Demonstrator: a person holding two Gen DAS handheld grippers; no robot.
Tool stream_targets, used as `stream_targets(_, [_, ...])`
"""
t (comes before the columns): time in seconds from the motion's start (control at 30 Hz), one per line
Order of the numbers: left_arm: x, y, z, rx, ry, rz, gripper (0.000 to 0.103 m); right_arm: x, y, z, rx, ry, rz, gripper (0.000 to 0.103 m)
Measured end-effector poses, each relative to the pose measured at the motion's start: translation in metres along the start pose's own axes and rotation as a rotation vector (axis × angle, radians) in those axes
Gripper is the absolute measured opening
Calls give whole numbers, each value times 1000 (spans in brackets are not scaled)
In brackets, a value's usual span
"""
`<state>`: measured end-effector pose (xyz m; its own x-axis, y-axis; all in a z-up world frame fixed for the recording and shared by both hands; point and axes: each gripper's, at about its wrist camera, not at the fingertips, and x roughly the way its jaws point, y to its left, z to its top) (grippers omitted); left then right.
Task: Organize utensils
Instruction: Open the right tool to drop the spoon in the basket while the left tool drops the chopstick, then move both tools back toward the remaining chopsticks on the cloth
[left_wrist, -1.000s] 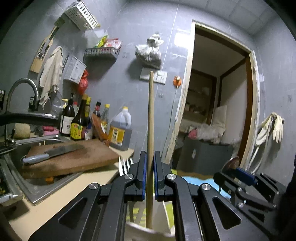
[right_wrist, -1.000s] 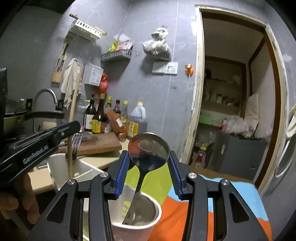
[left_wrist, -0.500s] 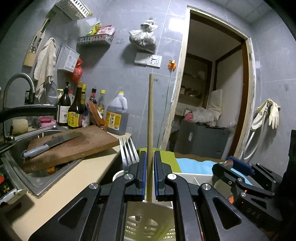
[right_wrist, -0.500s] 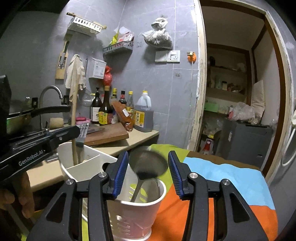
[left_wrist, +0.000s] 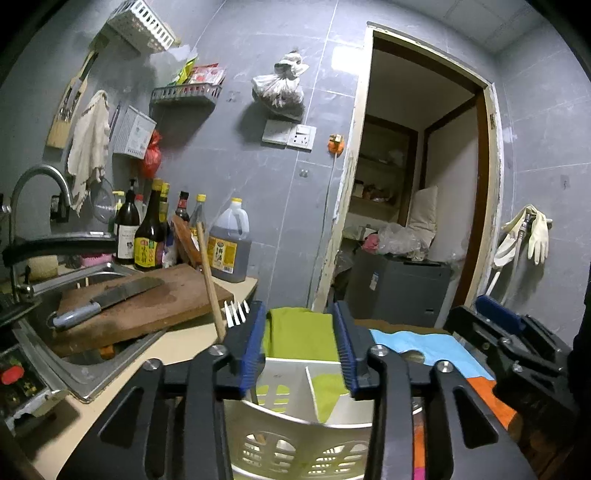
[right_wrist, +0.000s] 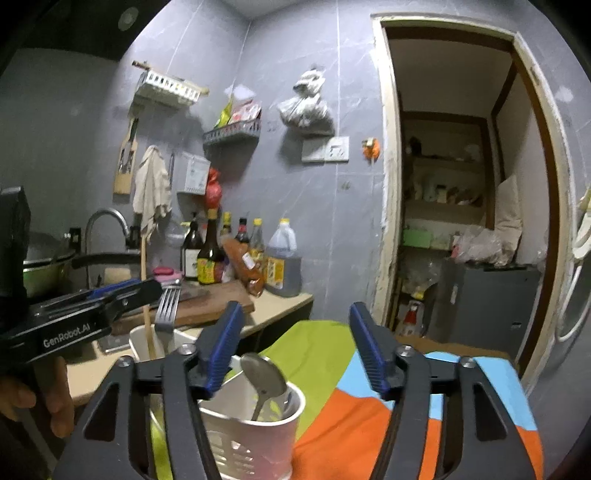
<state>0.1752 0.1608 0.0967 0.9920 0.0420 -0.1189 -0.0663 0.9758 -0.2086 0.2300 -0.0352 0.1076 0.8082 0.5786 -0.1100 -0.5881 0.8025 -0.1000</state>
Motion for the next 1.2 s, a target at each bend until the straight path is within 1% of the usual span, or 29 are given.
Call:
stream_targets(0.03, [-2, -2, 2, 1, -4, -2, 40, -4, -2, 2, 3, -11, -9, 70])
stream_targets(0.1, [-5, -7, 5, 5, -11, -5, 46, -12, -8, 6, 9, -29, -33, 73])
stream_targets(0.17, [-8, -12, 8, 4, -13, -20, 51, -20, -14, 9, 15, -44, -54, 79])
stream_targets(0.2, [-11, -15, 10, 3, -17, -28, 55, -25, -17, 11, 20, -56, -64, 80])
stream_targets(0.23, [-12, -17, 11, 3, -20, -36, 58, -28, -20, 12, 22, -63, -72, 85])
stream_targets(0.27, [-15, -21, 12, 3, -23, -43, 60, -34, -23, 13, 25, -73, -85, 87])
stream_targets(0.33, [-18, -28, 14, 7, -27, -57, 69, -46, -31, 16, 31, -92, -110, 90])
stream_targets(0.4, [-21, -35, 14, 9, -26, -70, 77, -56, -37, 17, 32, -102, -137, 97])
stream_targets(0.43, [-22, -39, 14, 8, -23, -85, 79, -62, -41, 17, 35, -109, -154, 101])
stream_targets(0.47, [-23, -43, 13, 9, -18, -99, 80, -66, -43, 16, 38, -114, -162, 103])
stream_targets(0.53, [-23, -52, 11, 15, -4, -117, 86, -78, -50, 15, 42, -125, -180, 103])
stream_targets(0.7, [-27, -74, 4, 49, 15, -158, 92, -103, -65, 8, 32, -114, -229, 103])
stream_targets(1.03, [-22, -119, -23, 111, 103, -228, 92, -133, -91, -16, 14, -60, -317, 103])
stream_targets(1.2, [-16, -140, -41, 156, 172, -257, 92, -139, -106, -33, 11, 2, -348, 103])
